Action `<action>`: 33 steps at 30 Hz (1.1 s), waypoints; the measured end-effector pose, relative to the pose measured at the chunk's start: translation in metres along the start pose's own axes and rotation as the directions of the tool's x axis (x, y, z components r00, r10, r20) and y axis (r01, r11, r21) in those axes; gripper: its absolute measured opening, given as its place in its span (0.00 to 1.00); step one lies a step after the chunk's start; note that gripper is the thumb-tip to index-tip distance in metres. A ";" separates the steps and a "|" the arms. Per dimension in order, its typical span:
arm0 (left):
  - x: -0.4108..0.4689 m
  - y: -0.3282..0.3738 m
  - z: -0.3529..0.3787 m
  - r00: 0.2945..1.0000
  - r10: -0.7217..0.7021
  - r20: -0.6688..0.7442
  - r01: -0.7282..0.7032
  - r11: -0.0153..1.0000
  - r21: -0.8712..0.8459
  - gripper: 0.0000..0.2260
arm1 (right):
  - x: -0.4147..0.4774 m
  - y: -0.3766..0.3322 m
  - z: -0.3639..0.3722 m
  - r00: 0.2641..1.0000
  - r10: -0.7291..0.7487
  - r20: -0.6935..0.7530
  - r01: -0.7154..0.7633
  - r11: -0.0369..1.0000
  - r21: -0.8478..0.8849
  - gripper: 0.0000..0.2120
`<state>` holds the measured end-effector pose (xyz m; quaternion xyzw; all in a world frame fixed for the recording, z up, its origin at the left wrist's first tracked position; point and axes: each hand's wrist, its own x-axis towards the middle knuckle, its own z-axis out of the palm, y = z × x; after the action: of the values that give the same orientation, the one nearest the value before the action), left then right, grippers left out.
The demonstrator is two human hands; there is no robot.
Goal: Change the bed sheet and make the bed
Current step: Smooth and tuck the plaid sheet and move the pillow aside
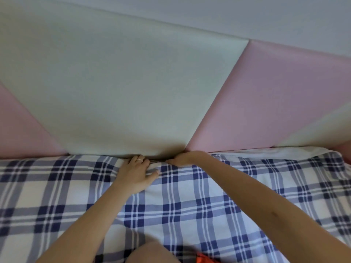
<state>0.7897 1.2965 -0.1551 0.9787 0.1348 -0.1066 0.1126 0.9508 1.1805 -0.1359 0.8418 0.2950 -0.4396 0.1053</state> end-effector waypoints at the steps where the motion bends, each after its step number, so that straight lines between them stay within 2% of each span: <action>1: 0.001 -0.001 -0.005 0.999 -0.008 0.040 0.008 1.000 -0.006 0.27 | -0.004 0.002 -0.004 1.000 -0.006 0.026 0.006 1.000 -0.002 0.36; 3: 0.004 0.002 -0.017 0.995 -0.028 0.097 0.030 0.999 -0.016 0.20 | -0.012 0.004 -0.006 0.999 -0.020 0.048 0.022 0.999 -0.029 0.35; 8: 0.014 0.007 -0.050 0.981 -0.132 0.145 0.158 0.969 -0.189 0.23 | -0.044 0.004 -0.022 0.995 -0.093 0.038 0.096 0.992 -0.086 0.30; 11: 0.014 -0.001 -0.061 0.957 -0.123 0.264 0.211 0.916 -0.340 0.18 | -0.065 0.017 -0.028 0.988 -0.150 0.028 0.151 0.987 -0.060 0.33; 13: 0.011 -0.002 -0.062 0.946 -0.126 0.298 0.243 0.885 -0.397 0.16 | -0.071 0.028 -0.030 0.988 -0.129 0.087 0.125 0.991 0.043 0.36; 16: 0.009 0.003 -0.063 0.920 -0.155 0.360 0.300 0.869 -0.393 0.16 | -0.064 0.038 -0.034 0.985 -0.074 0.159 0.011 0.931 0.364 0.39; 17: 0.010 0.005 -0.064 0.910 -0.155 0.385 0.315 0.862 -0.397 0.16 | -0.060 0.041 -0.037 0.987 -0.055 0.151 -0.019 0.892 0.452 0.36; 19: 0.013 0.004 -0.067 0.883 -0.155 0.444 0.358 0.833 -0.421 0.16 | -0.056 0.049 -0.045 0.986 -0.017 0.167 -0.071 0.861 0.503 0.27; 21: 0.016 0.003 -0.073 0.844 -0.138 0.519 0.412 0.787 -0.460 0.15 | -0.055 0.052 -0.049 0.973 -0.016 0.229 -0.089 0.893 0.440 0.17; 23: 0.019 0.008 -0.078 0.811 -0.118 0.573 0.427 0.790 -0.441 0.12 | -0.056 0.050 -0.046 0.955 -0.003 0.295 -0.103 0.933 0.344 0.16; 25: 0.021 0.015 -0.079 0.815 -0.109 0.569 0.360 0.865 -0.351 0.09 | -0.053 0.049 -0.033 0.951 0.020 0.308 -0.108 0.957 0.269 0.25; 27: 0.023 0.019 -0.072 0.854 -0.120 0.506 0.304 0.905 -0.299 0.07 | -0.044 0.049 -0.021 0.969 0.033 0.243 -0.086 0.974 0.210 0.32; 29: 0.024 0.023 -0.061 0.904 -0.138 0.405 0.280 0.907 -0.315 0.07 | -0.044 0.046 -0.016 0.977 0.030 0.213 -0.065 0.985 0.158 0.31; 33: 0.026 0.035 -0.053 0.973 -0.087 0.216 0.150 0.943 -0.298 0.09 | -0.049 0.043 -0.017 0.971 0.062 0.231 -0.109 0.974 0.199 0.27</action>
<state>0.8337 1.2833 -0.1037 0.9229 0.1969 -0.1881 0.2722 0.9659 1.1332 -0.0904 0.8055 0.1964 -0.5551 0.0670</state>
